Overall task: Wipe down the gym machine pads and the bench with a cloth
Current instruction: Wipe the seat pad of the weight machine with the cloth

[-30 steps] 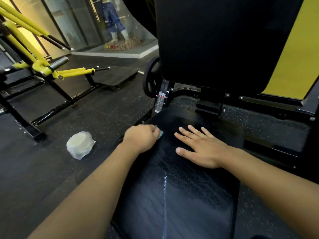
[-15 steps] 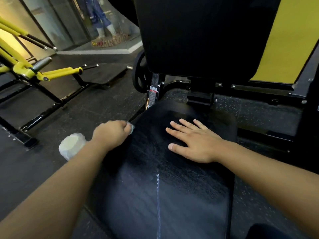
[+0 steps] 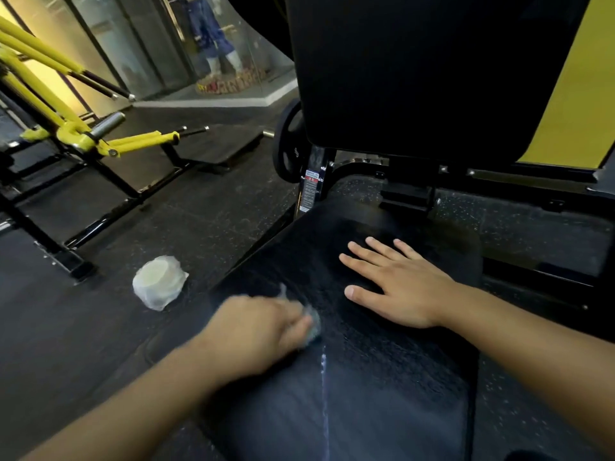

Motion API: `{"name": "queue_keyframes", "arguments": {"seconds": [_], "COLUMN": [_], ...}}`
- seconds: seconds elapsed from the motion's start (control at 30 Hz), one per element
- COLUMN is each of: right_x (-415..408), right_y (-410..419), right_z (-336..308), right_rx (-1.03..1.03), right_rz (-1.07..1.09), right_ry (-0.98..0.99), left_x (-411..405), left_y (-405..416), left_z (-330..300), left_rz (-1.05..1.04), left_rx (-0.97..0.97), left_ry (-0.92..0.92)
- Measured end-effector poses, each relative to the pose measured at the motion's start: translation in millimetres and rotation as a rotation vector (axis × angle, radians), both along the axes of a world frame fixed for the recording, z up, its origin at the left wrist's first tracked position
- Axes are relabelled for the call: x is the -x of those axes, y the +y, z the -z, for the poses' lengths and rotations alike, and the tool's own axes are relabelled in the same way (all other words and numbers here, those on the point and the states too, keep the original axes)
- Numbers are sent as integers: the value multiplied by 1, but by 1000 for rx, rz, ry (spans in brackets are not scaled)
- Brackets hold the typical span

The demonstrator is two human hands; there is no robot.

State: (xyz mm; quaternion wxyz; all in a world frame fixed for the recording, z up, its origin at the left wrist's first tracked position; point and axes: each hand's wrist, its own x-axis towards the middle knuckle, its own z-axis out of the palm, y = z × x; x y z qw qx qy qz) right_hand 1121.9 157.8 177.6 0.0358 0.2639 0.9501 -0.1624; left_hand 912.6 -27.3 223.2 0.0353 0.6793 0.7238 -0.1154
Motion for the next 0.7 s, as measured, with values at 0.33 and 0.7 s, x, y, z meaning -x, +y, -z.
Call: {"name": "queue_keyframes", "arguments": {"seconds": [0.33,0.7], "right_x": [-1,-2], "right_y": [1,0], "right_z": [1,1], "right_rx": [11,8], "right_rz": [6,7], "right_ry": [6,16], "left_x": [50,41], "left_y": [74,29], "left_z": [15,25], "left_rz": [-326,-151], "left_rx": [-172,-111], "left_ry": [-49,-332]}}
